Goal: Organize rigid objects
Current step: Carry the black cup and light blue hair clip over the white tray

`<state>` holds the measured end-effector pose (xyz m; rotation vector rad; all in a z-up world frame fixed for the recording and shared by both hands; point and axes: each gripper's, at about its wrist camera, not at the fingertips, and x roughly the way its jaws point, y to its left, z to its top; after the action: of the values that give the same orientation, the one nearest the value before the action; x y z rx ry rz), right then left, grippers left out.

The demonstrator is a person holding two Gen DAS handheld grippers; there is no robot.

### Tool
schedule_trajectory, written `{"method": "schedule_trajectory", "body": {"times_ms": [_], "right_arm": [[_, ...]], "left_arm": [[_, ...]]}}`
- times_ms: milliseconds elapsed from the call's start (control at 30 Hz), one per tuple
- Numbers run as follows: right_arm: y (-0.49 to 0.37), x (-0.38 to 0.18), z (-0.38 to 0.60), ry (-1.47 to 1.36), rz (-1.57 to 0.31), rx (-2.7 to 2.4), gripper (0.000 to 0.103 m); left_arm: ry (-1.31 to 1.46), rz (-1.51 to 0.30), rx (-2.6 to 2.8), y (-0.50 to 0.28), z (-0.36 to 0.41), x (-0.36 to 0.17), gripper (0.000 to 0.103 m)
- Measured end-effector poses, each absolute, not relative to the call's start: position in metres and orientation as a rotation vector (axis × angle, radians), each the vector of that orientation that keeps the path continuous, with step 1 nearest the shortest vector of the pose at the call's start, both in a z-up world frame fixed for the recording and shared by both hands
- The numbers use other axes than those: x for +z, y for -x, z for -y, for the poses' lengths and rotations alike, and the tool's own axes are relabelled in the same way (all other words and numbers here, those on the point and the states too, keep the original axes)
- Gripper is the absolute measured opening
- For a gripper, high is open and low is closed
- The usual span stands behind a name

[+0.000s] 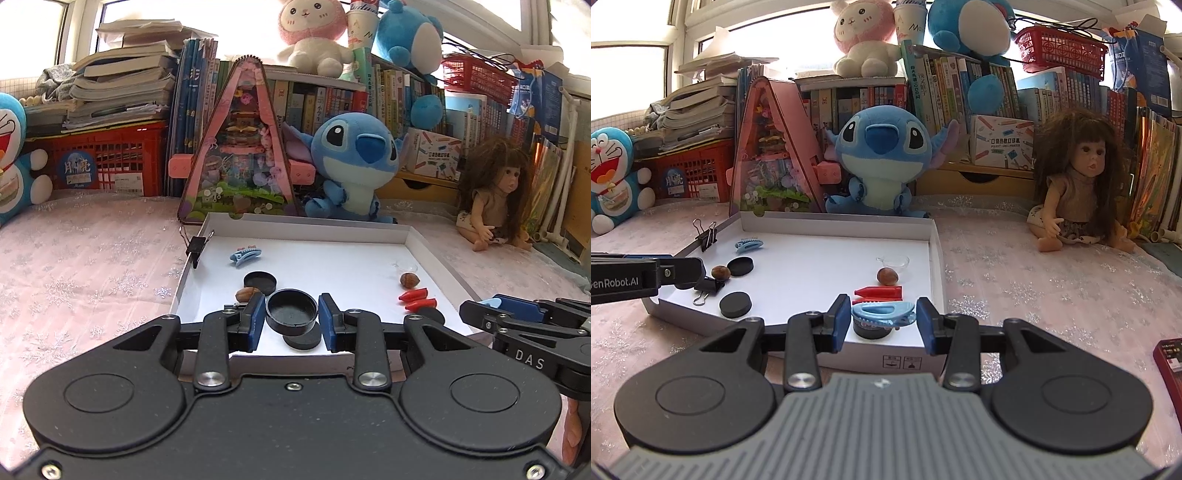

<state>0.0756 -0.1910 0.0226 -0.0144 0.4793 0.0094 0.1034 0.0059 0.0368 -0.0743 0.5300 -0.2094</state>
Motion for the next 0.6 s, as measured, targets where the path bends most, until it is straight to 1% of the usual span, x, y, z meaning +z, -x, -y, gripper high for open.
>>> {"method": "schedule_trajectory", "body": {"times_ms": [600], "right_arm": [[-0.098,0.029,0.200,-0.013,-0.488,0.054,0.045]], "left_arm": [[0.108,-0.537,-0.198,-0.139,-0.020,0.040,0.029]]}}
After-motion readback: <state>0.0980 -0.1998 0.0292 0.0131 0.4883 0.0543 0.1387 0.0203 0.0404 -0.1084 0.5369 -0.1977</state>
